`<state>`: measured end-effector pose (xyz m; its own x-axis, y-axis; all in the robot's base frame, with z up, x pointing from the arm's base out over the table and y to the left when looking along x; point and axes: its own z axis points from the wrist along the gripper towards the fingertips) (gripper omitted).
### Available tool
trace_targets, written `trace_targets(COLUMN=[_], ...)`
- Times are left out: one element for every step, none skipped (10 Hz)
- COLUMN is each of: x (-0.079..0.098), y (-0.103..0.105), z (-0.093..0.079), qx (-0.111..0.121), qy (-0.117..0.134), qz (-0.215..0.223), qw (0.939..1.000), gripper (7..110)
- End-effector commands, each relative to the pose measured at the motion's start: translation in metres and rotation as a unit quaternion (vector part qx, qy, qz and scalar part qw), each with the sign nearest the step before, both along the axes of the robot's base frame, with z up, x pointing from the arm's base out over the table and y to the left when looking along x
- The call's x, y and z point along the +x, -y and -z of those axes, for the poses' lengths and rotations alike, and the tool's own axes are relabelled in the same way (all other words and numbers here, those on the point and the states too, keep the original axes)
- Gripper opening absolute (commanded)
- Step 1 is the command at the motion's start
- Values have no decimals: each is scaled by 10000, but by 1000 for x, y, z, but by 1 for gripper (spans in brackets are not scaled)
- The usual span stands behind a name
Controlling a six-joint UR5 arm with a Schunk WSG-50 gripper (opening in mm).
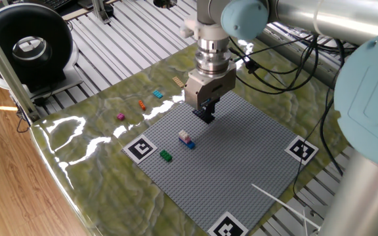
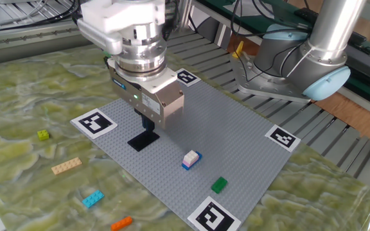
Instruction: Stack small Lego blocks randomly, one at a time
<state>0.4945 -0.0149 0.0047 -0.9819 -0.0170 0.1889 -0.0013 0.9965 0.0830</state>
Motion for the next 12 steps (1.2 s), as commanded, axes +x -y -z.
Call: trace_targets(x=[2, 3, 3, 4, 6, 9, 12, 15, 17, 17, 18, 19], y=[-8, -10, -11, -12, -13, -13, -13, -13, -13, -12, -12, -11], z=[3, 4, 2, 1, 1, 3, 9, 15, 18, 19, 19, 18], qx=[-7, -17, -19, -34, -19, -33, -32, -48, -79, -86, -70, -76], qy=[61, 68, 52, 52, 60, 84, 106, 144, 168, 168, 176, 176], qz=[114, 130, 136, 136, 137, 131, 132, 143, 144, 144, 137, 129], qw=[9999, 9999, 9999, 9999, 9999, 9999, 9999, 9998, 9997, 9997, 9997, 9997], gripper=[7, 7, 7, 7, 7, 7, 7, 7, 7, 7, 7, 7])
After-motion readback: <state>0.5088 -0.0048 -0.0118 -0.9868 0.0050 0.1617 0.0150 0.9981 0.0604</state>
